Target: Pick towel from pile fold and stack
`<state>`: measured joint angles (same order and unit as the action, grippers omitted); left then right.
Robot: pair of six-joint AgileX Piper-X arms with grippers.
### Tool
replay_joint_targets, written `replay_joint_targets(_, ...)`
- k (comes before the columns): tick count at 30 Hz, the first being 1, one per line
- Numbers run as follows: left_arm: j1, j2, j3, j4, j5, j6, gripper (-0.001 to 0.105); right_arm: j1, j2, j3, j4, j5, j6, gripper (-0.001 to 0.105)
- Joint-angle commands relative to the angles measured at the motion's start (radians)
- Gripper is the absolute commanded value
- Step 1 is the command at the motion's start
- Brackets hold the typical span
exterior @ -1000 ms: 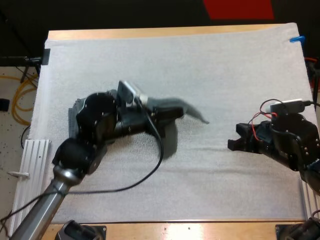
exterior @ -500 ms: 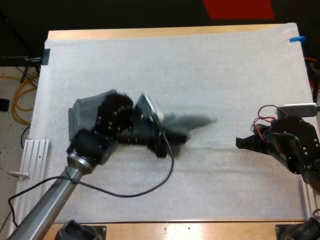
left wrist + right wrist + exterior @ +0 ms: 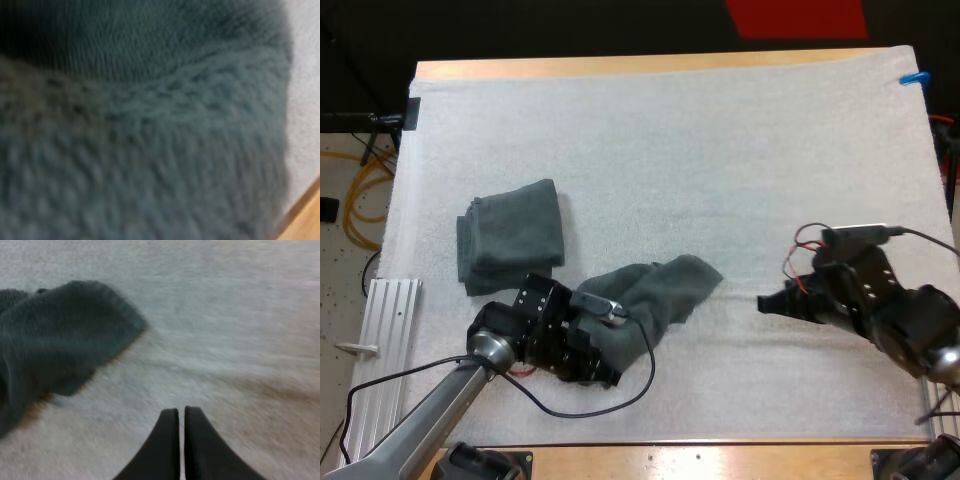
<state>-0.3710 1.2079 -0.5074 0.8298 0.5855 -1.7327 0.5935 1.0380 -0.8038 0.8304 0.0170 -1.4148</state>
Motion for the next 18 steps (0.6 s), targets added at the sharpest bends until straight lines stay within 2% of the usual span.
replay_joint_targets(1, 0.003, -0.009, -0.001, 0.016, -0.025, 0.005, 0.0, 0.0, 0.033, 0.003, -0.079, -0.028, -0.013, 0.0)
replay_joint_targets(7, 0.003, -0.009, -0.001, 0.041, -0.15, 0.003, 0.0, 0.0, 0.222, 0.001, -0.219, -0.05, -0.132, 0.0)
replay_joint_targets(12, 0.003, -0.009, -0.001, 0.044, -0.156, 0.003, 0.0, 0.0, 0.374, -0.041, -0.212, -0.064, -0.238, 0.0)
replay_joint_targets(15, 0.003, -0.009, -0.001, 0.044, -0.167, 0.003, 0.0, 0.0, 0.451, -0.089, -0.212, -0.07, -0.281, 0.012)
replay_joint_targets(17, 0.003, -0.009, -0.001, 0.044, -0.166, 0.003, 0.0, -0.002, 0.5, -0.13, -0.212, -0.085, -0.295, 0.033)
replay_joint_targets(18, 0.003, -0.009, -0.001, 0.044, -0.166, 0.003, 0.0, -0.002, 0.513, -0.138, -0.212, -0.085, -0.295, 0.039)
